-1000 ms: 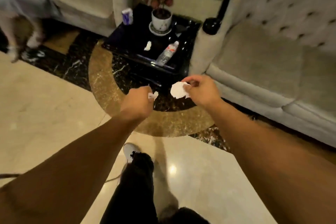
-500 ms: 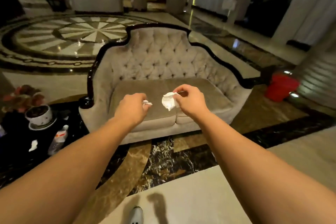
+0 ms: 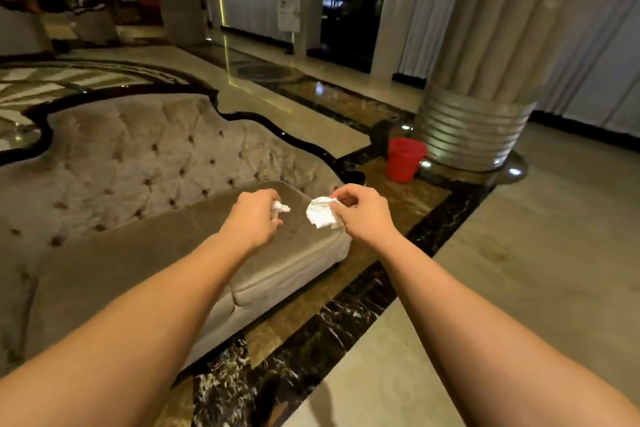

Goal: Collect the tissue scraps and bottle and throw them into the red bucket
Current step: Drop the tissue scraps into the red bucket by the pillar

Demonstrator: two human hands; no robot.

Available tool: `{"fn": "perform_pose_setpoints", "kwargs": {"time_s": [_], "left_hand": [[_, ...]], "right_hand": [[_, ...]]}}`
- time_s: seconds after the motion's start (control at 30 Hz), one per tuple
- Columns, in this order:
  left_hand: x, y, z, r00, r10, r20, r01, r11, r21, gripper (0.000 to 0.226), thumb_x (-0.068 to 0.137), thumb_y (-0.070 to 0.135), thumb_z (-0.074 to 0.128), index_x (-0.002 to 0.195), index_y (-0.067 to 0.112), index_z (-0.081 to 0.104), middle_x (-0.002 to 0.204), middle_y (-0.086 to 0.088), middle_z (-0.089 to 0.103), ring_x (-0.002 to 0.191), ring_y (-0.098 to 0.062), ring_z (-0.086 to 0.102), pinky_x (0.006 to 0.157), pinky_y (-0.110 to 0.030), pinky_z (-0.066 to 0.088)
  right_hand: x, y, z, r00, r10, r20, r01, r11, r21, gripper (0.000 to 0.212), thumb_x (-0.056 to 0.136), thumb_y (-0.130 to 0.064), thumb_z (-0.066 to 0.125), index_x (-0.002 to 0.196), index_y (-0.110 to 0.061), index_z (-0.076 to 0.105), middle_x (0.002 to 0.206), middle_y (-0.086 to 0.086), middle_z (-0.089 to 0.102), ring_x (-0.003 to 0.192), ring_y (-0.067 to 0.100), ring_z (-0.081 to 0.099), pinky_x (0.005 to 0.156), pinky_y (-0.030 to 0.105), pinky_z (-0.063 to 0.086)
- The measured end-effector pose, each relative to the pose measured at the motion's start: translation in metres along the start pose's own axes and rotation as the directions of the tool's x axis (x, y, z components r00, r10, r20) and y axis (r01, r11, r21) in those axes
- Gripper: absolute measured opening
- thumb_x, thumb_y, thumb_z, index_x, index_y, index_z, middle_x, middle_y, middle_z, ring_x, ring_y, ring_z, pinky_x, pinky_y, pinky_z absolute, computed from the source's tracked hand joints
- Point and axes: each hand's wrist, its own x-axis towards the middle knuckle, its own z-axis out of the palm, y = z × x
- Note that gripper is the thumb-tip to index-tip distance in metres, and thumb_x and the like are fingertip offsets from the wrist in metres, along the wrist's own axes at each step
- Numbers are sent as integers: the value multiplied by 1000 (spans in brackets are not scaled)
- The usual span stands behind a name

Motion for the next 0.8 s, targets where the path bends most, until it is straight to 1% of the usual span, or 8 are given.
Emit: {"fn": "perform_pose_setpoints", "kwargs": {"time_s": [0.13,0.23,0.33,0.4,0.5,0.57,0.7,0.8], "left_hand": [[95,35,29,987,119,107,-123,992,27,11,87,14,63,98,12,63,96,-16,67,84,-34,64,75,-39,54],[154,80,75,954,231,193,-237,972,5,5,88,16,61,91,13,62,94,-17,67,82,-34,65,72,-39,54],[202,126,126,912,296,285,-300,953,-29,12,88,19,63,99,13,63,95,-16,66,78,-32,67,72,-45,58],[235,157,163,885,334,325,-339,940,-42,17,89,20,65,105,15,63,96,-14,65,77,-30,67,72,-45,59],[286,196,209,860,364,357,-369,928,-56,22,88,24,66,109,19,62,98,-12,65,79,-31,68,73,-45,59],[334,227,244,853,370,368,-387,922,-30,22,88,27,66,109,23,62,98,-9,65,80,-28,67,75,-45,59],[422,280,284,863,342,372,-374,927,14,24,87,30,66,111,27,62,101,-5,66,86,-24,64,77,-41,57],[484,306,303,878,335,343,-359,933,7,23,86,31,67,108,27,62,99,-4,66,85,-23,63,72,-36,54]], "right_hand": [[55,36,-36,993,65,-102,-68,997,-22,11,84,-21,65,92,-23,72,87,-7,70,82,7,63,75,24,50],[85,81,-74,983,124,-139,-138,986,-98,10,85,-23,64,92,-23,72,86,-9,69,82,6,61,70,19,45],[114,132,-113,967,160,-197,-197,963,-184,10,85,-23,63,90,-23,72,83,-10,67,81,8,60,70,22,44],[137,172,-136,952,195,-238,-242,952,-189,10,86,-22,63,90,-23,71,81,-11,64,76,5,57,65,19,42],[176,228,-168,934,241,-264,-291,941,-173,9,87,-21,63,91,-22,71,82,-7,66,75,9,59,64,24,44],[220,273,-195,922,275,-272,-322,935,-148,9,88,-21,63,92,-22,71,83,-5,66,74,10,59,59,22,43],[306,340,-240,921,297,-252,-342,927,-157,9,88,-24,64,95,-23,70,83,-6,64,69,4,55,56,20,41],[370,376,-260,931,304,-201,-343,918,-200,9,89,-23,63,94,-22,70,86,-2,64,68,6,54,54,21,41]]}}
